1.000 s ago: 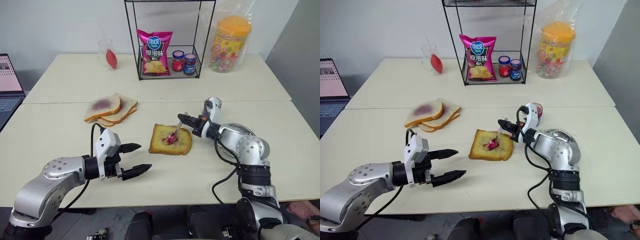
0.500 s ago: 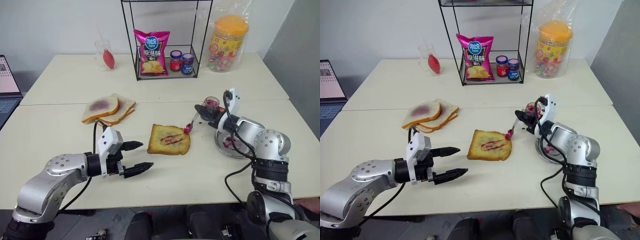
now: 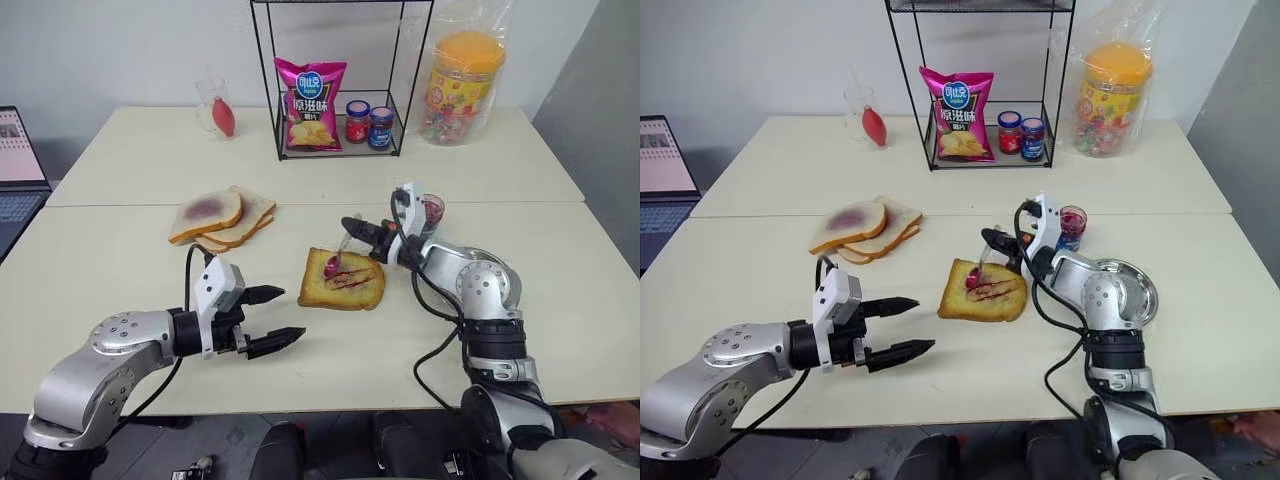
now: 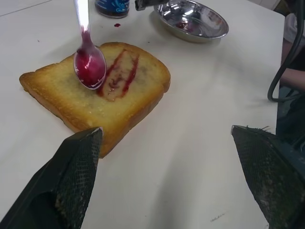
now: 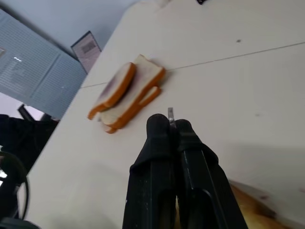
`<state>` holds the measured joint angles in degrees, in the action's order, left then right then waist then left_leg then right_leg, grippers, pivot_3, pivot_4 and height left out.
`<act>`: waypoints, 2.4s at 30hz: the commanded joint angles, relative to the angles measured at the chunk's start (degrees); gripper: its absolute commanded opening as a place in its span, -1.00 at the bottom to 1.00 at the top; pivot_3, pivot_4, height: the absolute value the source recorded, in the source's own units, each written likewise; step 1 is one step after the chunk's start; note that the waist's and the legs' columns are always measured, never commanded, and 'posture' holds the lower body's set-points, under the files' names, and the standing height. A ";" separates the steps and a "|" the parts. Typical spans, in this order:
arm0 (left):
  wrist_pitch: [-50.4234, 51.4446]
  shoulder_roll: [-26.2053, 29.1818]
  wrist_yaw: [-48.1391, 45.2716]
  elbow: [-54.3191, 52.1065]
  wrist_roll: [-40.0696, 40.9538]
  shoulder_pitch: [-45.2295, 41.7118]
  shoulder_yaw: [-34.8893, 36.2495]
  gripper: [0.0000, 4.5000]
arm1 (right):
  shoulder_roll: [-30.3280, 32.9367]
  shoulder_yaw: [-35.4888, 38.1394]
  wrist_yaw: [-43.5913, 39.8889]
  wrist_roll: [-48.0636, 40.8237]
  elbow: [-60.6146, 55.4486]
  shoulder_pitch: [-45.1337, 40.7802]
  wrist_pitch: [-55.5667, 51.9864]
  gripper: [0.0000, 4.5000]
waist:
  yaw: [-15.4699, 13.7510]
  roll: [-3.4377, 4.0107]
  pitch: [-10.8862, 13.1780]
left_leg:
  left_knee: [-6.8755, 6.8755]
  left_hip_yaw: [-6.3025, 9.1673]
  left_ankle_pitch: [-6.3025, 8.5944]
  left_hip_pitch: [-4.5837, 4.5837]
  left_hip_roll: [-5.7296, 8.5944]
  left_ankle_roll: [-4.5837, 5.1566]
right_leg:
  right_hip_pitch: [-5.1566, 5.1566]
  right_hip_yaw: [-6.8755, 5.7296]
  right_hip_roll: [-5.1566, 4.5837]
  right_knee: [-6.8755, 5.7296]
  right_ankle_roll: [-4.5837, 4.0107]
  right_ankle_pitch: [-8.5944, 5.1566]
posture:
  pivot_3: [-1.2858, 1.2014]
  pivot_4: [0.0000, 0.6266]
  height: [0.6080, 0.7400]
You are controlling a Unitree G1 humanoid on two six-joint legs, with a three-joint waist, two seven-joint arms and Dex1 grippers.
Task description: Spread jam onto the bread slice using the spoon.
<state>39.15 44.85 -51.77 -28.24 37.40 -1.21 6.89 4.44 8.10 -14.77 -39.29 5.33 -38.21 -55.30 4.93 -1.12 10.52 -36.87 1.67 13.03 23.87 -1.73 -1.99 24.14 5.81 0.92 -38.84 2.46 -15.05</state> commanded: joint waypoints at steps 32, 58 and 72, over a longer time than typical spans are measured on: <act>-1.25 0.38 -0.48 -0.83 -0.03 -1.39 0.01 1.00 | -3.89 7.96 10.33 -7.43 -2.47 0.45 -3.78 -0.98 | 0.05 0.00 0.01 | 0.01 0.04 0.00 0.01 0.00 0.00 | 0.00 -0.03 0.00 0.00 -0.02 -0.01 | 0.03 -0.52 1.00; -2.34 0.08 -1.72 1.11 -0.75 -3.54 -1.99 1.00 | 6.65 13.60 7.30 -19.55 -11.79 2.83 -18.93 -0.98 | -0.01 -0.02 0.02 | 0.03 0.03 0.00 0.00 0.01 0.00 | -0.02 0.00 0.01 0.02 -0.02 -0.04 | 0.03 -0.52 1.00; -4.05 -5.92 -10.84 8.12 -1.58 -26.84 -14.13 1.00 | 19.12 25.89 13.42 -32.73 -27.10 5.00 -15.94 -0.98 | -0.90 -0.02 0.10 | 0.04 0.04 0.00 0.14 0.06 0.01 | -0.04 0.00 0.00 0.21 0.07 -0.05 | 0.03 -0.52 1.00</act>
<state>36.98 40.02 -59.01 -21.20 36.51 -23.71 -4.55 20.52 29.28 -3.59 -69.40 -15.63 -34.99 -72.77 4.03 -1.14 10.62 -36.84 1.80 13.04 24.13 -1.64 -1.98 24.12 5.71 0.91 -38.64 2.59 -15.14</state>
